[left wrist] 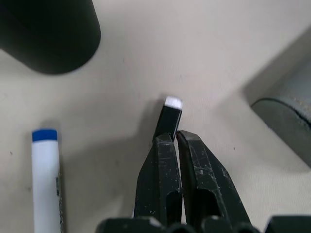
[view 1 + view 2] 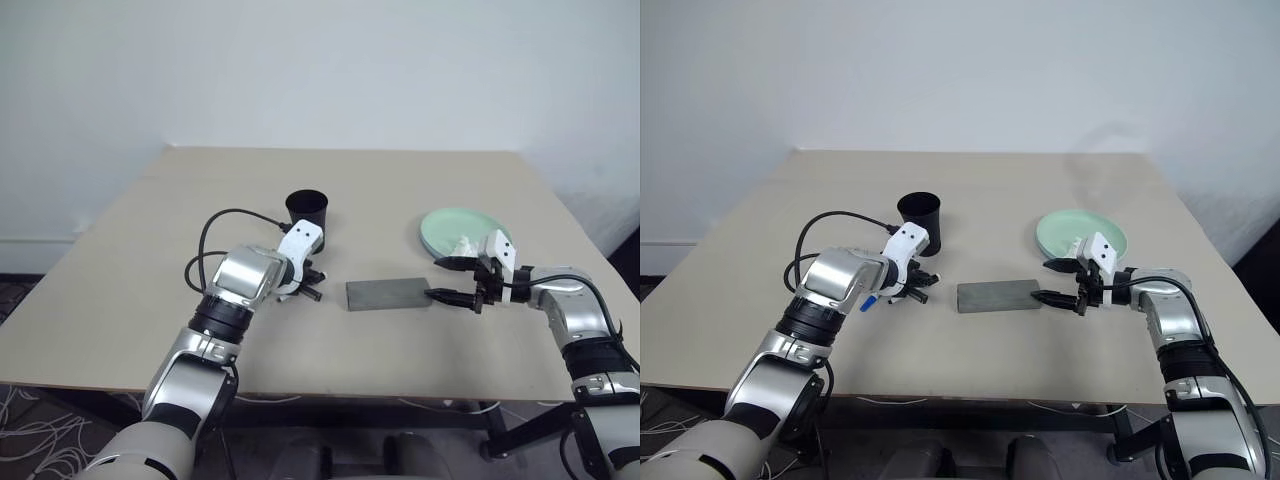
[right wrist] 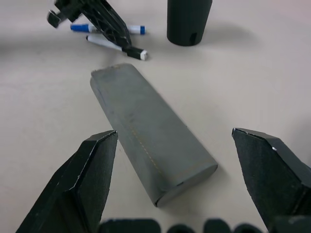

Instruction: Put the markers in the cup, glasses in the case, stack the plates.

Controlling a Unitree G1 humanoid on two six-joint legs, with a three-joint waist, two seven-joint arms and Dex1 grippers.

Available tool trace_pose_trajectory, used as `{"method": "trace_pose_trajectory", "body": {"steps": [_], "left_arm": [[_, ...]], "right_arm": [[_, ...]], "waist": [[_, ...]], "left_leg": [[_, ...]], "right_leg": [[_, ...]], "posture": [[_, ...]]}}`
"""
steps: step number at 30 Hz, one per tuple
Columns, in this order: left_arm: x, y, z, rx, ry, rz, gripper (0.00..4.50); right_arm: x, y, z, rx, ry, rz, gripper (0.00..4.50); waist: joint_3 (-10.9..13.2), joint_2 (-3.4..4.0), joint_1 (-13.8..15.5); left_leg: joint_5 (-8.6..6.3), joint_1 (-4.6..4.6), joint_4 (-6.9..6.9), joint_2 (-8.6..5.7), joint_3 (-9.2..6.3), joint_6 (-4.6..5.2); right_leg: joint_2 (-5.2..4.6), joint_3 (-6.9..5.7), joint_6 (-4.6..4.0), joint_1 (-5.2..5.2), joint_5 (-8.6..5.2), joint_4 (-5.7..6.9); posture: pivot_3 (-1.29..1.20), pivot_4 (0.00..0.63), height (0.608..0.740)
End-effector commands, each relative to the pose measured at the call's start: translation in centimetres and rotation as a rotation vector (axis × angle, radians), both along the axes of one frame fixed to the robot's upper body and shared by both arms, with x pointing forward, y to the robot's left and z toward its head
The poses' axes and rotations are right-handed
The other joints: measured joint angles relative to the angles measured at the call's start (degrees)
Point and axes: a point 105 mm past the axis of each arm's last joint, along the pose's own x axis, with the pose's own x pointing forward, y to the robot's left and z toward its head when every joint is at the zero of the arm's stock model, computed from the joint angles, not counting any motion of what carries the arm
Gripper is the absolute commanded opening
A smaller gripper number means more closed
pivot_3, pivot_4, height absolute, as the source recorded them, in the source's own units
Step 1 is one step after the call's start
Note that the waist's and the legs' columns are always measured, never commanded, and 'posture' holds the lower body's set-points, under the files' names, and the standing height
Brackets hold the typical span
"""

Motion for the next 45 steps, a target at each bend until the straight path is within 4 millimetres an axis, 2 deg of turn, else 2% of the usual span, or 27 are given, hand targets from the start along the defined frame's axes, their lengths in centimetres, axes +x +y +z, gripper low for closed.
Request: {"method": "trace_pose_trajectory", "body": {"steps": [1,9,15,22,28,39,42,45], "left_arm": [[0.8,0.3,1.6,-0.009,-0.074,-0.002,0.07],[0.9,0.4,1.4,0.000,-0.077,-0.008,0.03],[0.9,0.6,1.6,0.040,-0.106,-0.074,0.03],[1.4,1.3,2.4,0.119,-0.157,-0.156,2.28],[1.4,1.3,2.3,0.131,-0.141,-0.190,2.28],[0.2,1.2,0.4,0.113,-0.026,-0.239,2.28],[0.3,1.4,0.2,0.124,-0.019,-0.249,1.74],[0.3,1.5,-0.3,0.122,0.002,-0.253,0.74]], "right_arm": [[0.1,0.2,2.0,0.039,-0.050,0.020,4.09],[0.5,0.2,1.9,0.029,-0.057,0.009,4.09],[0.8,0.2,1.9,0.018,-0.069,-0.007,4.09],[1.2,0.2,1.9,0.010,-0.079,-0.016,4.09],[1.6,0.3,2.0,0.003,-0.085,-0.015,4.09],[1.6,0.6,1.6,0.001,-0.087,-0.015,4.09],[1.6,0.5,1.5,-0.001,-0.089,-0.020,4.09],[1.6,0.5,1.5,-0.002,-0.094,-0.027,4.09]], "waist": [[0.0,0.00,0.0],[0.0,0.00,0.0],[0.0,0.00,0.0],[0.0,0.00,0.0],[0.0,0.00,0.0],[0.0,0.00,0.0],[0.0,0.00,0.0],[0.0,0.00,0.0]], "left_leg": [[0.00,0.00,0.00,0.00,0.00,0.00],[0.00,0.00,0.00,0.00,0.01,0.00],[-0.01,-0.01,0.00,-0.02,0.02,-0.01],[0.00,-0.01,-0.01,0.00,0.03,-0.01],[0.00,-0.04,0.00,0.00,0.04,0.00],[0.00,-0.05,-0.02,-0.01,0.04,0.00],[0.00,-0.04,-0.02,0.00,0.04,0.00],[0.00,-0.03,-0.02,0.01,0.04,0.00]], "right_leg": [[0.00,0.00,0.00,0.00,0.00,0.00],[0.00,0.00,0.00,0.00,0.00,0.00],[0.00,0.00,-0.02,-0.02,-0.01,0.00],[0.00,0.00,-0.02,-0.02,-0.01,0.00],[0.00,0.00,-0.03,-0.04,-0.02,-0.01],[0.00,0.00,-0.02,-0.06,-0.01,-0.01],[0.00,0.00,-0.02,-0.06,-0.02,-0.01],[0.00,0.00,-0.04,-0.06,-0.02,0.00]], "posture": [[0.00,0.000,0.733],[0.00,0.000,0.733],[0.00,0.000,0.733],[0.00,0.000,0.733],[0.00,0.000,0.733],[0.00,0.000,0.733],[0.00,0.000,0.733],[0.00,0.000,0.733]]}}
